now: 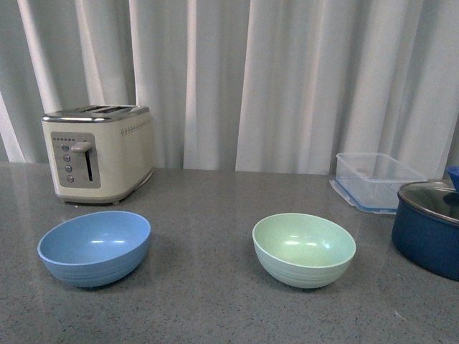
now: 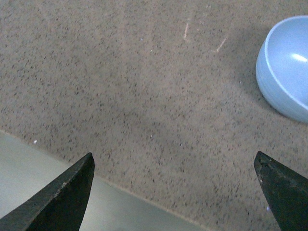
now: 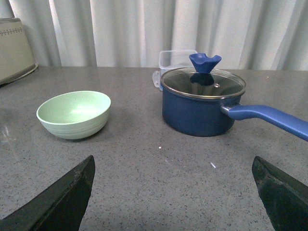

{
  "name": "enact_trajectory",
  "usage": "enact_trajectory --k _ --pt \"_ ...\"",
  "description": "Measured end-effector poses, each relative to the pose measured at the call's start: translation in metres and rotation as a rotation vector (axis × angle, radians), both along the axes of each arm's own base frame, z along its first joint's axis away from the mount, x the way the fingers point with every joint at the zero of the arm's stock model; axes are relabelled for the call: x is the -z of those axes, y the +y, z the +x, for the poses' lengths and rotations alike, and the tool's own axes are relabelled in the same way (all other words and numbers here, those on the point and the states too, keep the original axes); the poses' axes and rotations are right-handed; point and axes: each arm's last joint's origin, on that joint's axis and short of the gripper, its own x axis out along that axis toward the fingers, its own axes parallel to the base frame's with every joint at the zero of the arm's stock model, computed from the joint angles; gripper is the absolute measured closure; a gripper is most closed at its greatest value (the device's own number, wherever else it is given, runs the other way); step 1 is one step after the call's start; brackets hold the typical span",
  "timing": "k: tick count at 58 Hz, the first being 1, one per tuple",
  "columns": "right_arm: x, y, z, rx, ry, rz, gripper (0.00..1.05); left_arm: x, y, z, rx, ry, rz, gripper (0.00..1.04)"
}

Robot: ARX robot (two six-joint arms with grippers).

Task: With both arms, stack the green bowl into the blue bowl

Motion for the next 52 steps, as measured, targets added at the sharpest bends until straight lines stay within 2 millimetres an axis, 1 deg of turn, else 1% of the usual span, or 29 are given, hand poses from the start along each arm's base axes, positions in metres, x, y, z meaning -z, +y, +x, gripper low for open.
enact_trajectory --k 5,6,9,12,17,34,52 --pt "0.0 0.0 0.0 0.0 0.0 0.0 0.1 -0.009 0.003 0.028 0.033 -0.005 -0.029 0.07" --pt "0.0 0.0 0.0 0.0 0.0 0.0 0.1 -0.012 0.003 0.038 0.043 -0.002 -0.036 0.07" --pt "0.0 0.0 0.0 0.0 0.0 0.0 0.1 -0.015 0.001 0.055 0.068 0.004 -0.054 0.07" --pt "0.0 0.0 0.0 0.0 0.0 0.0 0.1 -0.016 -0.001 0.069 0.081 0.018 -0.069 0.07" --pt "0.0 0.0 0.0 0.0 0.0 0.0 0.1 -0.015 -0.005 0.086 0.095 0.04 -0.077 0.07" --pt "0.0 0.0 0.0 0.0 0.0 0.0 0.1 -0.006 -0.023 0.129 0.111 0.159 -0.114 0.07" --pt "0.0 0.0 0.0 0.0 0.0 0.0 0.1 0.002 -0.026 0.15 0.1 0.185 -0.105 0.07"
